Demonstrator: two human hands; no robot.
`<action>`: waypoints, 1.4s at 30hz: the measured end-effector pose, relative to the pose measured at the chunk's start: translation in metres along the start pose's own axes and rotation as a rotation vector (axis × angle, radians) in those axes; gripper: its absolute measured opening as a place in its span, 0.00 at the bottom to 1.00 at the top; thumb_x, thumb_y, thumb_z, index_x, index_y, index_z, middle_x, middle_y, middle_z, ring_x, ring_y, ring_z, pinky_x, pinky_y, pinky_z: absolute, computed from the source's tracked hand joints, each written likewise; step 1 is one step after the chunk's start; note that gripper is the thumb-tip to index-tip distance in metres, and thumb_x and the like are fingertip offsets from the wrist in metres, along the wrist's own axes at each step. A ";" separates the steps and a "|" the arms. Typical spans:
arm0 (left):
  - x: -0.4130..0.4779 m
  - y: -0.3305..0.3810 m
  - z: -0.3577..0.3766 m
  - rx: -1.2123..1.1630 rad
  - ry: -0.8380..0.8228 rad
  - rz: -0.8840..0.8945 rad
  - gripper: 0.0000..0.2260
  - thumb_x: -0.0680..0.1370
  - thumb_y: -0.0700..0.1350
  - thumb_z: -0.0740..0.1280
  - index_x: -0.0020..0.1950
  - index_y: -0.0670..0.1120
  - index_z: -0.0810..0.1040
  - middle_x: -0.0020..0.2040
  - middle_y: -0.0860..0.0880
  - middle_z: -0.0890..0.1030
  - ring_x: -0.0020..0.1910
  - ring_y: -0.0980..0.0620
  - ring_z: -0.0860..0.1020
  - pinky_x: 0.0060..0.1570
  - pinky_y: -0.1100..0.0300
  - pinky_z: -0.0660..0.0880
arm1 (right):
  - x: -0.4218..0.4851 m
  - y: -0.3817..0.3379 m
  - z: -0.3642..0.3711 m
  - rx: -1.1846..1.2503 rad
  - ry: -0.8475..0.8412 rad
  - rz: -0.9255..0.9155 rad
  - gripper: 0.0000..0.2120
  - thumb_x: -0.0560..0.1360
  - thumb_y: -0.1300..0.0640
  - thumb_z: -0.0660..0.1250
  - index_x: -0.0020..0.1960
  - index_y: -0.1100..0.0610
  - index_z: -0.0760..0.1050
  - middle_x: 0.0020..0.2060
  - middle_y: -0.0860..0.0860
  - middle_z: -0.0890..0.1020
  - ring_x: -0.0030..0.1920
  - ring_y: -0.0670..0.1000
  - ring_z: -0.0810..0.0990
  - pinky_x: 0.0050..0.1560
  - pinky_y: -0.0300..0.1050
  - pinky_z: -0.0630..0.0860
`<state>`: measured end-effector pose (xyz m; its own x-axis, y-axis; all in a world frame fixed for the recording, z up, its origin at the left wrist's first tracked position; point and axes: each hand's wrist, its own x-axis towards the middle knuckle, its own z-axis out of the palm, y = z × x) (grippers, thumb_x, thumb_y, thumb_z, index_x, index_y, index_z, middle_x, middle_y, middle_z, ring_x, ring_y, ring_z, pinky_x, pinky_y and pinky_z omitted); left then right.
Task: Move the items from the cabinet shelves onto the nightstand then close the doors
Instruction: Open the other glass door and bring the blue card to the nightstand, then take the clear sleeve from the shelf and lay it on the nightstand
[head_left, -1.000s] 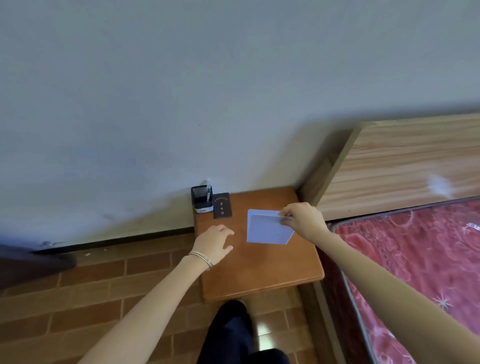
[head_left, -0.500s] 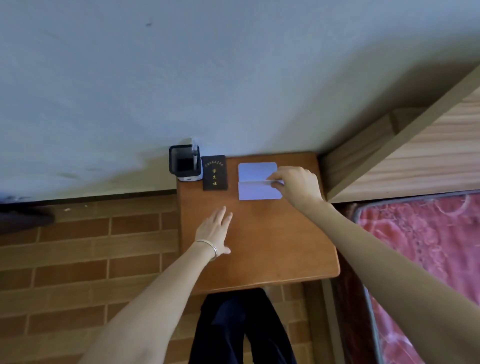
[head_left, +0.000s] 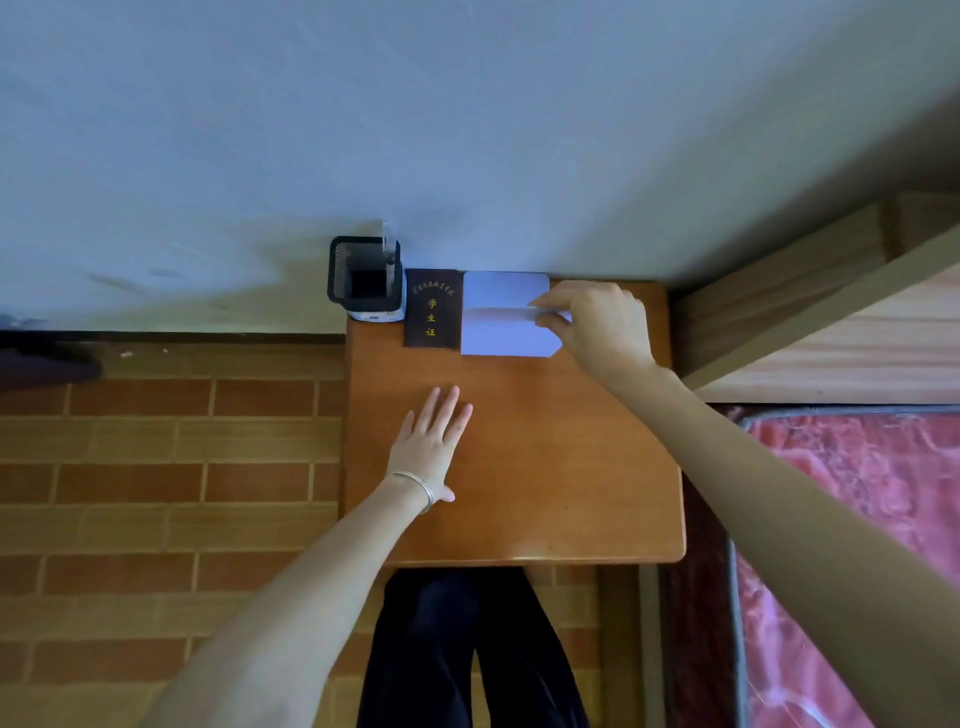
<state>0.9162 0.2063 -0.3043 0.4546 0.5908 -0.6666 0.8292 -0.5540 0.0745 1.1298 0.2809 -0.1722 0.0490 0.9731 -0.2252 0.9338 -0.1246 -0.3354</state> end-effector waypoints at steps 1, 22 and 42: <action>0.000 0.000 0.000 0.000 0.001 -0.002 0.55 0.67 0.60 0.73 0.75 0.49 0.34 0.74 0.45 0.31 0.73 0.42 0.35 0.72 0.47 0.46 | 0.002 0.000 -0.001 -0.003 -0.006 0.001 0.10 0.75 0.56 0.65 0.54 0.48 0.80 0.50 0.47 0.82 0.50 0.54 0.78 0.44 0.47 0.74; -0.017 0.010 -0.056 0.019 -0.034 0.091 0.36 0.74 0.44 0.69 0.76 0.49 0.51 0.76 0.44 0.53 0.72 0.45 0.57 0.62 0.54 0.68 | -0.011 0.002 0.002 -0.158 -0.221 0.032 0.16 0.76 0.59 0.61 0.62 0.47 0.73 0.58 0.50 0.78 0.55 0.56 0.77 0.46 0.45 0.70; -0.145 0.160 -0.331 0.285 0.538 1.039 0.19 0.68 0.50 0.74 0.56 0.44 0.79 0.50 0.45 0.81 0.52 0.43 0.78 0.56 0.47 0.71 | -0.313 0.002 -0.196 -0.292 0.249 0.514 0.26 0.73 0.51 0.66 0.69 0.57 0.67 0.63 0.55 0.75 0.64 0.56 0.72 0.64 0.52 0.67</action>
<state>1.0904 0.2267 0.0494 0.9964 -0.0830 0.0148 -0.0844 -0.9799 0.1805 1.1856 0.0138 0.0767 0.5645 0.8232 -0.0603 0.8254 -0.5638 0.0296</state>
